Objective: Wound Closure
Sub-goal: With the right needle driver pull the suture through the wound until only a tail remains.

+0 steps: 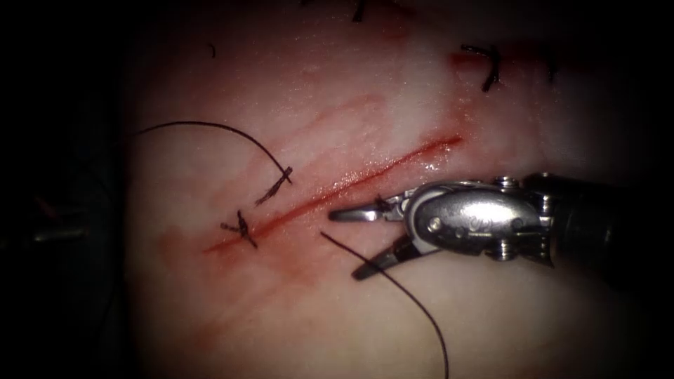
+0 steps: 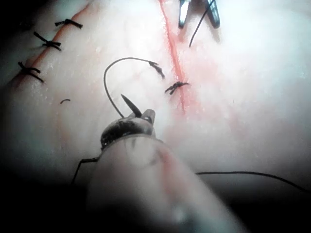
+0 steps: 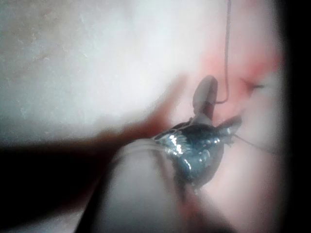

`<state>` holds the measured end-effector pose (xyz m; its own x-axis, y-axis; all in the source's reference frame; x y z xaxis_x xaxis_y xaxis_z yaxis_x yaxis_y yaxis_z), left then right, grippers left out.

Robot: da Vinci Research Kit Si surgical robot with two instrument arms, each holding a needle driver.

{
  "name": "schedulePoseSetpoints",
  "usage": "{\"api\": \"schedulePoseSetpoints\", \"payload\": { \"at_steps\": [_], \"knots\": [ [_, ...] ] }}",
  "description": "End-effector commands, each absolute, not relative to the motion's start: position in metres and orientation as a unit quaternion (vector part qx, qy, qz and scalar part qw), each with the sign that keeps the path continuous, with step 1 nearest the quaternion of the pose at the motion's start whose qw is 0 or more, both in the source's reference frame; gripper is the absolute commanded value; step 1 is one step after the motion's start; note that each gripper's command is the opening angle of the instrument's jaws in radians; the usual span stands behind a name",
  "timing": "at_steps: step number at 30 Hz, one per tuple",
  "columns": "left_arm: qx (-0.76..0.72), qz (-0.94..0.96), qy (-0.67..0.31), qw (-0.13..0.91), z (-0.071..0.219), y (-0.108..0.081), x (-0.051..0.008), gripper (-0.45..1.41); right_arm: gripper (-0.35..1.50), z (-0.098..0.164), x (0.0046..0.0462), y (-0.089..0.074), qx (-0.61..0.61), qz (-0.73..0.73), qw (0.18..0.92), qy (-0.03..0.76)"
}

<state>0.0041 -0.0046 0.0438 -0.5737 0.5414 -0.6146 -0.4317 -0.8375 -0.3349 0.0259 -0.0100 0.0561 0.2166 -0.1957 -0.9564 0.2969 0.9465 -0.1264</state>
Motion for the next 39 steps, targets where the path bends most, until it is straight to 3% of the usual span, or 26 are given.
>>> {"api": "schedulePoseSetpoints", "payload": {
  "at_steps": [1, 6, 7, 9, 10, 39],
  "knots": [
    [-0.372, 0.884, -0.073, 0.275, 0.0442, -0.0041, 0.0036, -0.31, 1.30, 0.0564, 0.0273, -0.0096, 0.040, -0.158, 0.778, 0.606],
    [-0.372, 0.884, -0.073, 0.275, 0.0442, -0.0042, 0.0036, -0.31, 1.13, 0.0569, 0.0285, -0.0092, 0.043, -0.158, 0.777, 0.608],
    [-0.372, 0.884, -0.073, 0.275, 0.0442, -0.0042, 0.0036, -0.31, 0.89, 0.0569, 0.0285, -0.0093, 0.047, -0.162, 0.776, 0.607],
    [-0.372, 0.884, -0.073, 0.275, 0.0442, -0.0042, 0.0036, -0.32, -0.08, 0.0570, 0.0283, -0.0093, 0.067, -0.180, 0.775, 0.603],
    [-0.372, 0.884, -0.073, 0.275, 0.0442, -0.0042, 0.0036, -0.32, -0.35, 0.0571, 0.0283, -0.0093, 0.079, -0.193, 0.778, 0.593],
    [-0.374, 0.883, -0.076, 0.273, 0.0443, -0.0043, 0.0034, -0.35, -0.35, 0.0508, 0.0255, -0.0165, 0.120, -0.203, 0.780, 0.579]
  ]
}}
